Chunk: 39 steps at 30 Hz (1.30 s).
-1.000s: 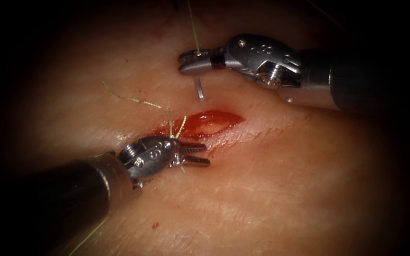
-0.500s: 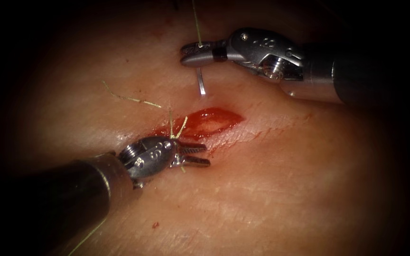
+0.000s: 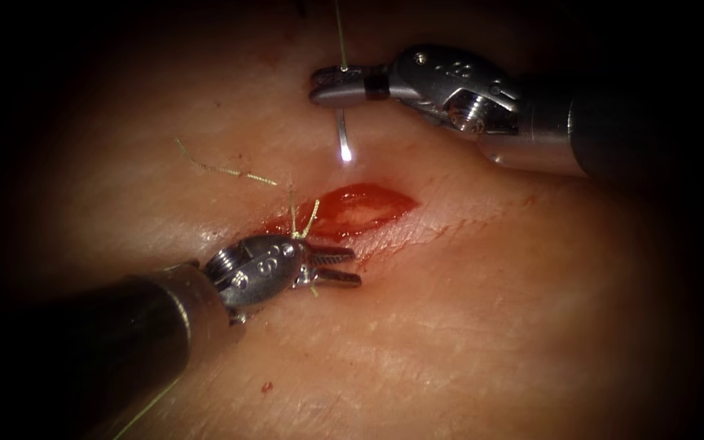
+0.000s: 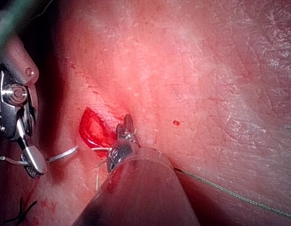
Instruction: Wound Closure
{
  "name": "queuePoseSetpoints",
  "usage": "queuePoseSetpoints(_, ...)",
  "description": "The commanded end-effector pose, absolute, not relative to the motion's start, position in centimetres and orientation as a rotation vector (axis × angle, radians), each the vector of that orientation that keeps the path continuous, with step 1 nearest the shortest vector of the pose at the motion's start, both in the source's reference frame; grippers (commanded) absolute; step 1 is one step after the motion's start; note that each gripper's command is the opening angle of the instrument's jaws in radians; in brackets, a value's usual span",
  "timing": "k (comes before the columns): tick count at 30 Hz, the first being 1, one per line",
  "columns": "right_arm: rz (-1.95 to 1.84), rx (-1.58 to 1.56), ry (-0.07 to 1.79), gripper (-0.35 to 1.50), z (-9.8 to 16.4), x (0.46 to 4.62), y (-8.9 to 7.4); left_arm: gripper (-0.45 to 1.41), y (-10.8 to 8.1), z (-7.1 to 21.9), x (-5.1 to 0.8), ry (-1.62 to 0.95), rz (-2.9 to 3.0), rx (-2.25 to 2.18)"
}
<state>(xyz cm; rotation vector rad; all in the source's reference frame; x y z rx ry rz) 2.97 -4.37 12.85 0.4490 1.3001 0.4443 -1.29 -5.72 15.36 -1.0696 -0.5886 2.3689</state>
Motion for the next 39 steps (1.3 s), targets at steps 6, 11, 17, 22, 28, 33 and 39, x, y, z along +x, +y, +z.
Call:
queuePoseSetpoints(6, 0.525, 0.513, 1.278, -0.35, 12.89, 3.04, -4.34, 0.19, -5.71, 15.43, -1.33, -0.589, 2.371, -1.068)
queuePoseSetpoints(11, 0.588, 0.579, 1.252, -0.35, 12.9, 3.05, -4.38, 0.19, -5.71, 15.42, -1.33, -0.589, 2.371, -1.068)
queuePoseSetpoints(17, 0.66, 0.671, 1.217, -0.35, 12.91, 3.05, -4.44, 0.19, -5.71, 15.42, -1.33, -0.589, 2.371, -1.068)
queuePoseSetpoints(22, 0.715, 0.756, 1.18, -0.35, 12.94, 3.06, -4.54, 0.19, -5.71, 15.42, -1.33, -0.589, 2.371, -1.068)
queuePoseSetpoints(28, 0.771, 0.826, 1.152, -0.35, 12.96, 3.06, -4.6, 0.19, -5.71, 15.42, -1.32, -0.589, 2.374, -1.064)
queuePoseSetpoints(33, 0.804, 0.87, 1.132, -0.35, 12.96, 3.05, -4.62, 0.19, -5.71, 15.42, -1.32, -0.589, 2.374, -1.064)
queuePoseSetpoints(39, 0.82, 0.912, 1.115, -0.35, 12.96, 3.04, -4.66, 0.19, -5.71, 15.42, -1.32, -0.589, 2.374, -1.064)
